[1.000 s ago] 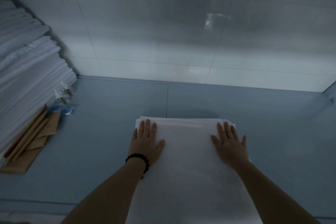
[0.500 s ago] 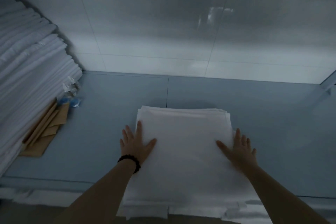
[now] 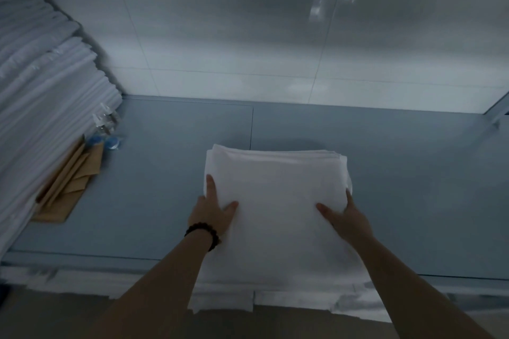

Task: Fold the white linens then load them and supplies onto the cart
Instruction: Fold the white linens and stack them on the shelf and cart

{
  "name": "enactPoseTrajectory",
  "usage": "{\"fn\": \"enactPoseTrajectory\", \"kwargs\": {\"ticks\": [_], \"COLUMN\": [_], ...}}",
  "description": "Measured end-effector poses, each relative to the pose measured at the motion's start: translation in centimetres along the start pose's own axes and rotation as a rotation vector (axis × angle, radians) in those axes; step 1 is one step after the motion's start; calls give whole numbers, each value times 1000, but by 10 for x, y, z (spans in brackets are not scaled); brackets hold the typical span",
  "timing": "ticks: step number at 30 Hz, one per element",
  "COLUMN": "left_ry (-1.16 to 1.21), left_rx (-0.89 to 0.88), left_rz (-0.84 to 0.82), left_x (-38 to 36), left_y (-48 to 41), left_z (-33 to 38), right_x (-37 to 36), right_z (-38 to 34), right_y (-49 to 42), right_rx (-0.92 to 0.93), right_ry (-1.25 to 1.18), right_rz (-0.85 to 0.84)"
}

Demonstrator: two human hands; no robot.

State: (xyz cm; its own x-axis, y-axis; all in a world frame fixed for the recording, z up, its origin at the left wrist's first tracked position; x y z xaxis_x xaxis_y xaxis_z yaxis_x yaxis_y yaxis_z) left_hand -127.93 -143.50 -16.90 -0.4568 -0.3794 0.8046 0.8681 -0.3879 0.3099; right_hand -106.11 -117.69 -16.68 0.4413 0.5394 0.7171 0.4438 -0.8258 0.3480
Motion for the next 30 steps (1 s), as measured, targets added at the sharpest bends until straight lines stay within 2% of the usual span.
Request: {"fn": "enactPoseTrajectory", "kwargs": {"ticks": [9,17,26,30], "left_ry": [76,90,-74,-131], "left_rx": [-74,-125,-165,-142], "left_rz": [-2,-14,75,86], "left_x": [6,14,7,8], "left_y": [-2,4,19,24], "left_z": [4,6,19,24], "right_x": [3,2,-3,-8], "right_z": [-11,-12,-27,-30], "right_y": [1,0,35,42], "right_rx": [76,23,178,184], "right_ry": [-12,-69,184,223], "right_rz": [17,-43,161,173]}}
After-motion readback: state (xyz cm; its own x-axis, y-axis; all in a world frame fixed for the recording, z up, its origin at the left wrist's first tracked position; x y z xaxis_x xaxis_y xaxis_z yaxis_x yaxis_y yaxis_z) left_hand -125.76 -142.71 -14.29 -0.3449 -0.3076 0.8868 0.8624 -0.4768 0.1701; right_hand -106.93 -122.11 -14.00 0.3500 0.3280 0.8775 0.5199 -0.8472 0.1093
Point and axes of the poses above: each hand's wrist, its own y-axis away from the middle knuckle, its own x-axis out of the back of the hand, z = x × y, the point moved 3 cm from there along -y, towards the middle knuckle, and after that the axes turned 3 degrees about -y, right-handed, at the moved point
